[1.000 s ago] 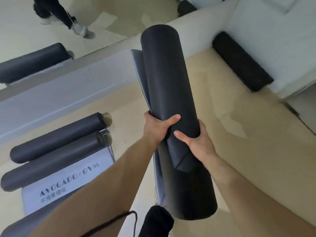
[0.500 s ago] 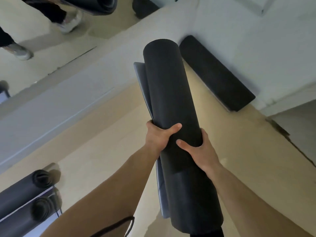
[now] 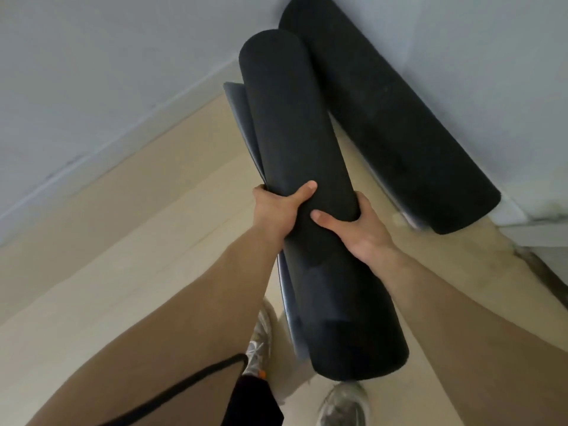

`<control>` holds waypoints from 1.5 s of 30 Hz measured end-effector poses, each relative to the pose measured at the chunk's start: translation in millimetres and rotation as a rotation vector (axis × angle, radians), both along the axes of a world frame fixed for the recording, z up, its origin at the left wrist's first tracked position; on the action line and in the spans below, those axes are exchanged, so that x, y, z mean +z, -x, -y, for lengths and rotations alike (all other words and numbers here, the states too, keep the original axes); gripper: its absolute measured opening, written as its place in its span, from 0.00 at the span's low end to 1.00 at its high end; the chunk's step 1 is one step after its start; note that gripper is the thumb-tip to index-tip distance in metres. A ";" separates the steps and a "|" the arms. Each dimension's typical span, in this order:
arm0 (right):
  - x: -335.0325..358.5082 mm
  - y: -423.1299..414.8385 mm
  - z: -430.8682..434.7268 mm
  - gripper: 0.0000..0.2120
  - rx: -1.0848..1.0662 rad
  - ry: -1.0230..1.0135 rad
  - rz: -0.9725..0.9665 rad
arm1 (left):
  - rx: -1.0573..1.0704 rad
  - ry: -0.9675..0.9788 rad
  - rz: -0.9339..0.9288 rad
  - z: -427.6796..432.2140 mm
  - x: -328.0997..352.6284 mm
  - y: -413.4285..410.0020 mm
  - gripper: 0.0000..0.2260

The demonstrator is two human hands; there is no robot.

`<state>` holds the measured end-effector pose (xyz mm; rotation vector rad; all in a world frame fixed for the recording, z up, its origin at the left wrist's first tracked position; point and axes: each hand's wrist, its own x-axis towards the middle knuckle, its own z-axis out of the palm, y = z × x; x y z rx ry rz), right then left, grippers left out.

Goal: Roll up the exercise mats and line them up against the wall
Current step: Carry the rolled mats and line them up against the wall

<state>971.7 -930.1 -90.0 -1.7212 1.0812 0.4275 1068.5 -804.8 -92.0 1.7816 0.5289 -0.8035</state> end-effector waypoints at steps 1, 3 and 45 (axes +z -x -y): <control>-12.7 -11.5 10.2 0.53 0.025 0.015 -0.016 | 0.027 0.008 -0.014 7.5 -14.0 -7.1 0.40; -33.2 -30.7 28.9 0.55 0.084 0.053 -0.032 | 0.067 0.027 -0.047 21.4 -39.6 -17.4 0.38; 246.3 3.7 -255.7 0.37 1.267 0.495 0.054 | -0.224 -0.587 0.092 -302.3 246.0 140.6 0.38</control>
